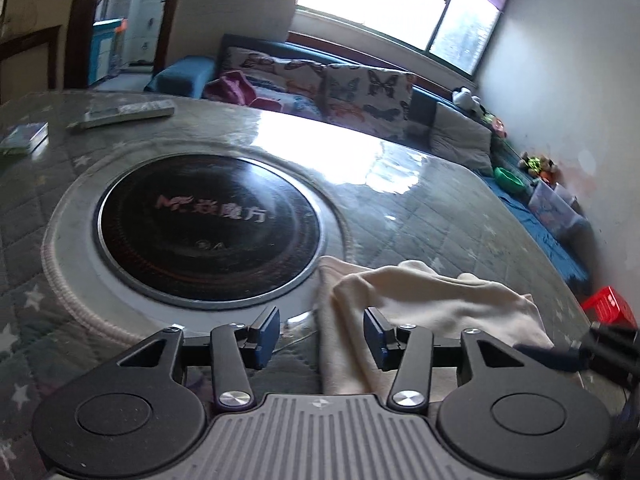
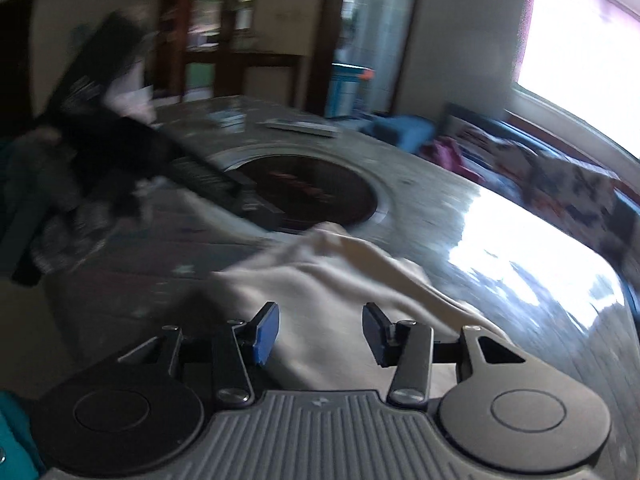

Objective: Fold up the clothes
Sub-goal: 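Grasp the folded sweatshirt's edge with the left gripper while the right gripper grasps too, then lift the folded sweatshirt with both grippers and carry it across the table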

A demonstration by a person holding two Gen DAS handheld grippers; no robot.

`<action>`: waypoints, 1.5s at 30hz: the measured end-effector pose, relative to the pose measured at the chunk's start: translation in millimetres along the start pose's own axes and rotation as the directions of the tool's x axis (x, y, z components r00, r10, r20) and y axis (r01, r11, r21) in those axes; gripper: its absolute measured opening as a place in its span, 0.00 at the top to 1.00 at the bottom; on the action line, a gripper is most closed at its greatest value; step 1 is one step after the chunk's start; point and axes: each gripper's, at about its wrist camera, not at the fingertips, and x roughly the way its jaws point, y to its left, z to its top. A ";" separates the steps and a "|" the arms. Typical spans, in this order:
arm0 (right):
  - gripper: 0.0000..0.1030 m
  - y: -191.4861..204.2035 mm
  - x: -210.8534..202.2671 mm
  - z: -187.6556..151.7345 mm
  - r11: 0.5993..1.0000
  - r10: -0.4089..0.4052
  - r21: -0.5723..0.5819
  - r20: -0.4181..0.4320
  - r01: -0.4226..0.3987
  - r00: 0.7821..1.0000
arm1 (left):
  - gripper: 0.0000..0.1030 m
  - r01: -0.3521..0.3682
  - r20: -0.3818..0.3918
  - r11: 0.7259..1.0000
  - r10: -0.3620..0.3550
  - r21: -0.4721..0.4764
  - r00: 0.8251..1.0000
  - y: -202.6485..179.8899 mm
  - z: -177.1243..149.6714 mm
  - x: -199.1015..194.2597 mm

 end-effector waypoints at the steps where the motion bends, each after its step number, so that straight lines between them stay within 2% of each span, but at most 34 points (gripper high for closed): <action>1: 0.55 9.2 4.1 3.3 1.000 0.014 -0.028 -0.004 -0.014 1.000 | 0.50 0.003 -0.004 1.000 -0.003 -0.017 1.000 3.1 -0.4 -0.8; 7: 0.55 57.2 31.6 6.9 0.981 0.028 -0.188 -0.035 -0.035 0.999 | 0.47 0.024 -0.034 0.995 -0.027 -0.099 0.999 16.6 -3.7 -1.7; 11: 0.59 67.4 45.9 6.5 0.975 0.006 -0.219 -0.055 -0.018 0.998 | 0.45 0.046 -0.048 0.985 -0.055 -0.166 0.997 24.0 -3.9 0.0; 12: 0.66 67.7 49.3 6.9 0.976 -0.005 -0.218 -0.062 -0.008 0.998 | 0.45 0.053 -0.051 0.982 -0.063 -0.181 0.997 25.1 -3.6 0.5; 15: 0.79 62.2 50.5 7.8 0.981 -0.016 -0.193 -0.063 0.003 0.998 | 0.42 0.071 -0.064 0.973 -0.087 -0.219 0.994 25.5 -3.6 3.3; 18: 0.84 50.1 43.6 11.0 0.992 -0.001 -0.129 -0.038 -0.004 0.999 | 0.37 0.083 -0.075 0.960 -0.107 -0.267 0.991 24.7 -5.3 6.7; 26: 0.85 10.7 17.3 17.2 0.997 0.052 0.051 0.037 -0.054 0.998 | 0.35 0.150 -0.083 0.878 -0.210 -0.455 0.974 24.4 -5.6 21.2; 32: 0.86 -5.1 8.8 15.3 0.992 0.077 0.098 0.063 -0.083 0.995 | 0.35 0.171 -0.089 0.800 -0.269 -0.576 0.959 20.4 -5.9 39.2; 36: 0.86 -10.0 8.9 11.7 0.988 0.106 0.105 0.070 -0.113 0.992 | 0.37 0.175 -0.090 0.767 -0.290 -0.618 0.953 20.3 -7.4 48.6; 39: 0.86 -9.7 9.3 8.4 0.983 0.135 0.113 0.071 -0.143 0.988 | 0.51 0.172 -0.101 0.755 -0.300 -0.632 0.949 22.3 -8.3 53.8; 41: 0.86 -8.5 10.8 6.1 0.982 0.150 0.108 0.069 -0.157 0.986 | 0.69 0.162 -0.112 0.751 -0.300 -0.640 0.947 24.2 -9.6 57.7; 43: 0.85 -8.1 13.3 2.9 0.981 0.158 0.105 0.064 -0.164 0.985 | 0.78 0.156 -0.117 0.749 -0.298 -0.644 0.947 26.1 -11.5 60.3; 45: 0.83 -10.7 12.7 -0.3 0.979 0.160 0.118 0.067 -0.167 0.985 | 0.80 0.154 -0.118 0.748 -0.297 -0.645 0.948 28.1 -12.9 61.5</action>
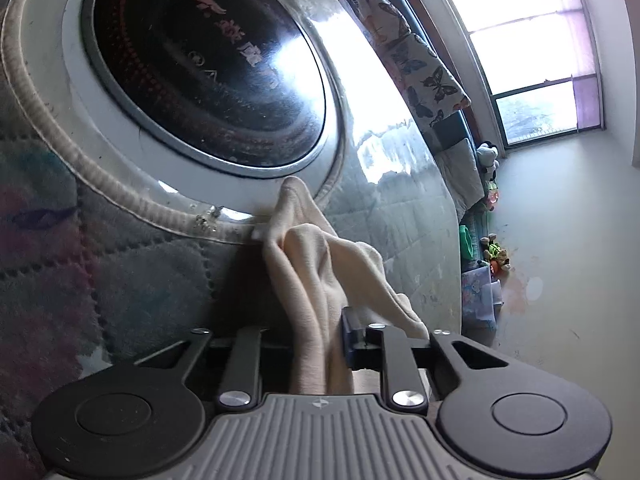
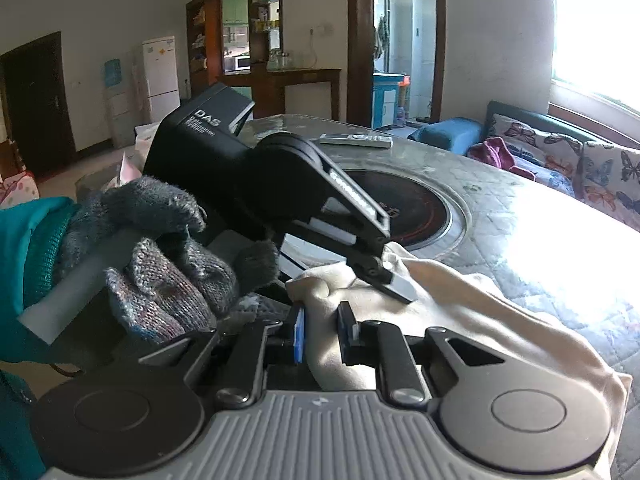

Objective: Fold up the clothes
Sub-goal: 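Lift the folded sweatshirt with both grippers and carry it across the table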

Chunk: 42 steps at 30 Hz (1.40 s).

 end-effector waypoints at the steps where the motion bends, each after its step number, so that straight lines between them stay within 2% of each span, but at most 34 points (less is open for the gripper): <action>1: 0.83 -2.7 -1.7 -0.7 1.000 0.003 0.011 0.003 -0.003 1.000 | 0.81 0.000 0.000 1.000 0.000 0.001 1.000 0.3 0.2 0.1; 5: 0.78 -20.0 -17.5 -4.4 0.998 -0.030 0.063 0.025 0.028 0.999 | 0.83 -0.001 0.002 1.000 0.001 0.008 1.000 1.0 0.6 0.9; 9: 0.77 -51.0 -39.3 -12.9 0.982 -0.131 0.143 0.033 0.125 0.991 | 0.83 -0.003 0.008 1.000 0.002 0.030 1.000 -2.0 0.3 2.5; 14: 0.75 -102.8 -63.5 -35.6 0.917 -0.298 0.276 -0.010 0.289 0.955 | 0.83 -0.008 0.010 0.999 0.008 0.044 1.000 -3.9 -1.5 2.8; 18: 0.74 -141.2 -70.2 -57.4 0.852 -0.373 0.374 -0.059 0.367 0.926 | 0.82 -0.022 0.016 0.998 0.021 0.064 1.000 -5.7 -3.7 1.7; 23: 0.65 -172.7 -68.2 -77.2 0.796 -0.353 0.504 -0.059 0.333 0.934 | 0.82 -0.034 0.022 0.997 0.032 0.075 0.999 -10.1 -5.5 3.4; 30: 0.65 -191.8 -59.8 -91.3 0.753 -0.326 0.595 -0.033 0.281 0.945 | 0.82 -0.050 0.029 0.995 0.048 0.087 0.998 -16.8 -5.7 7.9; 32: 0.66 -191.4 -58.0 -91.8 0.757 -0.312 0.599 -0.022 0.262 0.950 | 0.82 -0.061 0.034 0.993 0.058 0.098 0.998 -19.1 -7.1 7.5; 35: 0.86 -188.9 -57.1 -90.6 0.768 -0.300 0.591 -0.007 0.246 0.954 | 0.83 -0.082 0.043 0.990 0.077 0.118 0.996 -25.0 -9.3 8.0; 38: 0.90 -184.6 -65.5 -87.8 0.778 -0.313 0.580 0.023 0.243 0.949 | 0.84 -0.100 0.053 0.984 0.093 0.148 0.994 -31.2 -12.6 7.2; 42: 0.90 -177.2 -85.3 -82.3 0.785 -0.352 0.565 0.072 0.252 0.933 | 0.84 -0.074 0.055 0.975 0.063 0.210 0.996 -53.9 -15.0 5.9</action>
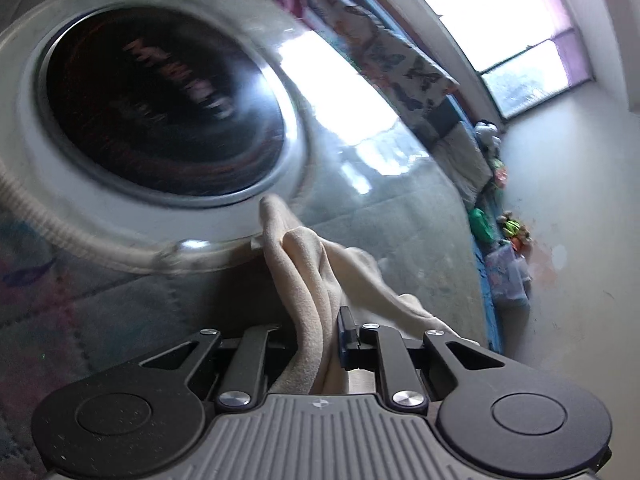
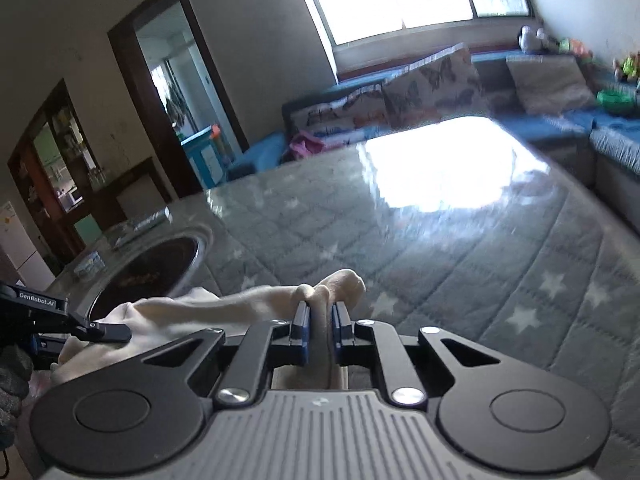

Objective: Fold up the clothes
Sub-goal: 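Lift the folded sweatshirt with both grippers and carry it across the table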

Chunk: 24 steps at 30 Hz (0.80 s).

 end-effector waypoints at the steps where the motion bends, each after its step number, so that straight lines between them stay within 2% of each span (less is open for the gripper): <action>1: 0.91 0.3 -6.3 1.7 1.000 -0.006 -0.002 0.017 0.006 1.000 | 0.84 0.010 0.001 1.000 -0.010 0.019 1.000 -6.9 0.7 -0.4; 7: 0.91 -8.5 -49.1 13.0 0.996 -0.083 -0.008 0.110 0.084 0.990 | 0.85 0.068 -0.024 0.988 -0.065 0.139 0.998 -59.8 -2.1 14.4; 14: 0.91 -39.4 -98.2 27.8 0.971 -0.235 0.009 0.180 0.237 0.955 | 0.85 0.158 -0.117 0.960 -0.134 0.231 0.984 -116.0 -24.0 52.2; 20: 0.91 -65.8 -124.6 29.8 0.934 -0.355 0.040 0.185 0.354 0.916 | 0.85 0.221 -0.208 0.937 -0.167 0.270 0.964 -153.6 -48.7 86.0; 24: 0.91 -86.2 -126.4 23.4 0.913 -0.409 0.065 0.161 0.404 0.898 | 0.85 0.231 -0.256 0.925 -0.155 0.303 0.954 -166.2 -63.0 107.4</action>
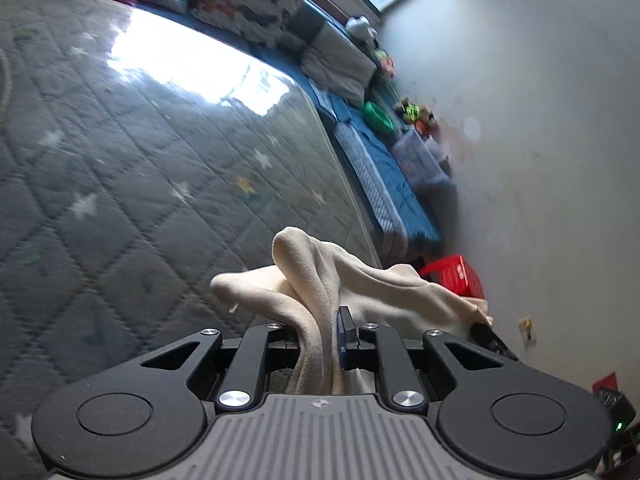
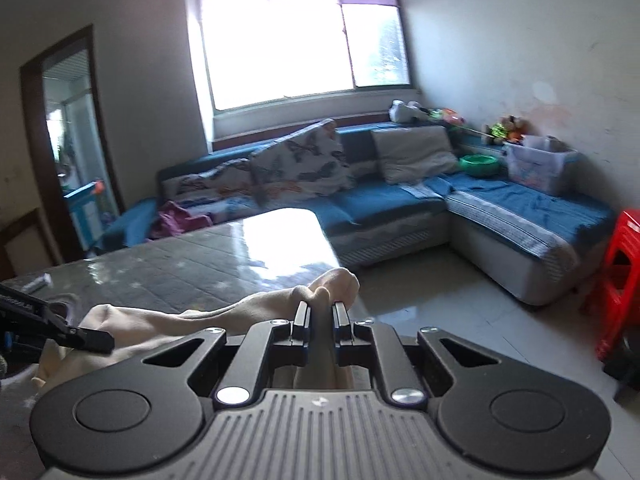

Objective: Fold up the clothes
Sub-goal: 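Lift the folded sweatshirt with both grippers and carry it across the table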

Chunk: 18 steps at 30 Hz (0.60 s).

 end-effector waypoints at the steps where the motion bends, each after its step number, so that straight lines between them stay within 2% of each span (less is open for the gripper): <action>1: 0.91 -4.3 4.0 -2.2 1.000 -0.010 0.008 -0.009 0.010 1.000 | 0.85 -0.005 -0.011 1.000 0.005 0.008 1.000 -1.7 -0.6 6.0; 5: 0.91 -16.6 22.4 -14.1 0.998 -0.045 0.029 -0.054 0.047 0.998 | 0.84 -0.044 -0.033 0.998 0.045 0.042 0.998 -2.6 -3.0 20.4; 14: 0.88 -29.2 66.8 -30.2 0.994 -0.102 0.034 -0.159 0.109 0.982 | 0.79 -0.142 -0.002 0.981 0.144 0.128 0.990 4.5 -5.4 19.0; 18: 0.84 -29.3 62.0 -28.7 0.992 -0.123 0.020 -0.153 0.127 0.981 | 0.79 -0.215 0.032 0.964 0.213 0.155 0.977 7.5 -0.7 12.8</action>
